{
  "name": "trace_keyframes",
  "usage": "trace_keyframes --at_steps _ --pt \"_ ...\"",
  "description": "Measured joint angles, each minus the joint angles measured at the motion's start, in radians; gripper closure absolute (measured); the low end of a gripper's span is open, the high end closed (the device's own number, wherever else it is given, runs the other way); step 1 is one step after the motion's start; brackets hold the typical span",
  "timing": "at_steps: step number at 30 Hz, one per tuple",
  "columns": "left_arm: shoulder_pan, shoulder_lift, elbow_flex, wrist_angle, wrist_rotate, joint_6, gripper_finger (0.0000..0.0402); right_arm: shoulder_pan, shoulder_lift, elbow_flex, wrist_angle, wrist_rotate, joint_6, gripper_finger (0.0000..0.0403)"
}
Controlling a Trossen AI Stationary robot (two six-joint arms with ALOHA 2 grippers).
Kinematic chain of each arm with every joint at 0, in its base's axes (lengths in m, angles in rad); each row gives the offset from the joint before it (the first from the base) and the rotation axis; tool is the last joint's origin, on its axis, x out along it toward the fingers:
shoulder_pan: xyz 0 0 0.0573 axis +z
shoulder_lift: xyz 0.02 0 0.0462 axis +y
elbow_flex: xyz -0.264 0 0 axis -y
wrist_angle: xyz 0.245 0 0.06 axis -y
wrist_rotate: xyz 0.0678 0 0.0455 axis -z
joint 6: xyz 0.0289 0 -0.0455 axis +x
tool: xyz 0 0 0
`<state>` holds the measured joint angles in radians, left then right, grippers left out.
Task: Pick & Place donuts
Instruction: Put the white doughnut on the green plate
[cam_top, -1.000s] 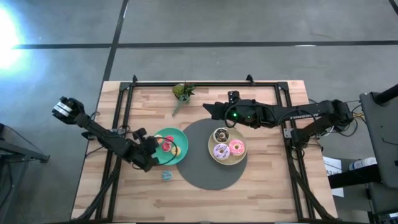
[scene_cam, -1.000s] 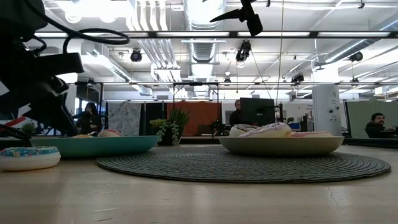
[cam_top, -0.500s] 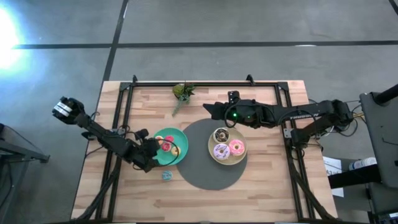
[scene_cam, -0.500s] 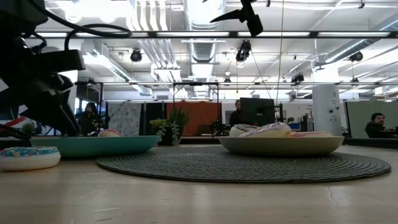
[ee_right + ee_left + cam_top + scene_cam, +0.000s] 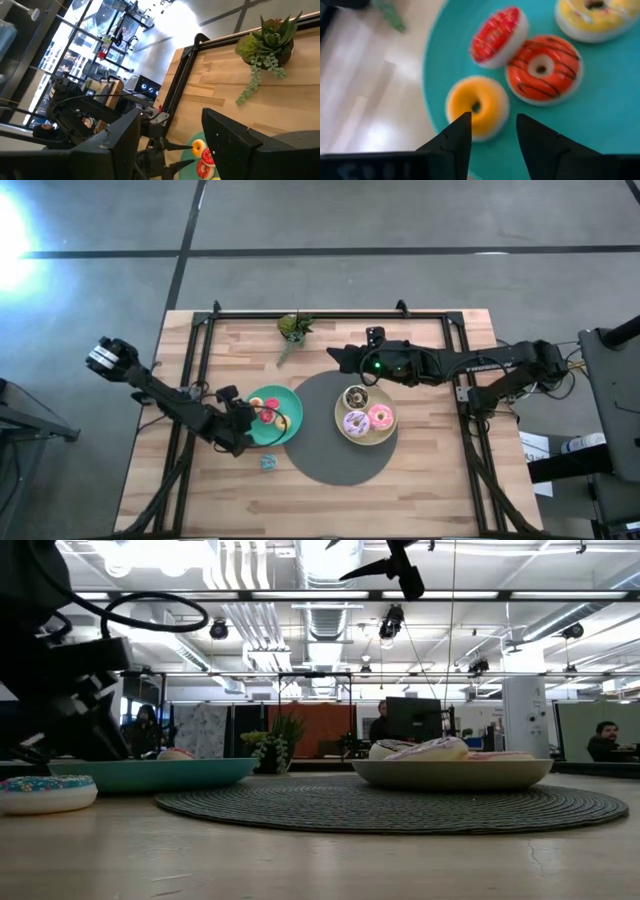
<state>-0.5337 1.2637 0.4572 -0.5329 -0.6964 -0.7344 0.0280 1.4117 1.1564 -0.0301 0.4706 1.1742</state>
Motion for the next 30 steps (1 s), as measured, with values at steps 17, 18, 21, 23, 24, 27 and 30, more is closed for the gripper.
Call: trace_keyframes --at_steps 17,18,21,23,24,27,30 --pt "0.026 0.059 -0.017 0.133 0.000 0.122 0.0311 -0.007 0.000 -0.001 -0.019 0.000 0.004 0.0199" --pt "0.031 0.064 -0.020 0.133 -0.001 0.113 0.0312 -0.007 0.000 -0.001 -0.020 0.000 0.004 0.0199" --pt "0.041 0.079 -0.021 0.132 -0.001 0.104 0.0312 -0.007 0.000 -0.001 -0.019 0.000 0.004 0.0199" --pt "0.045 0.082 -0.020 0.130 -0.005 0.105 0.0312 -0.007 0.000 -0.001 -0.019 0.000 0.004 0.0199" --pt "0.047 0.082 -0.018 0.129 -0.005 0.106 0.0312 -0.007 0.000 -0.001 -0.019 0.000 0.004 0.0199" --pt "0.054 0.079 -0.008 0.123 -0.003 0.106 0.0312 -0.007 0.000 -0.001 -0.019 0.000 0.004 0.0199" --pt "0.057 0.079 0.012 0.090 -0.016 0.106 0.0317 -0.007 0.000 -0.001 -0.019 0.000 0.004 0.0199"
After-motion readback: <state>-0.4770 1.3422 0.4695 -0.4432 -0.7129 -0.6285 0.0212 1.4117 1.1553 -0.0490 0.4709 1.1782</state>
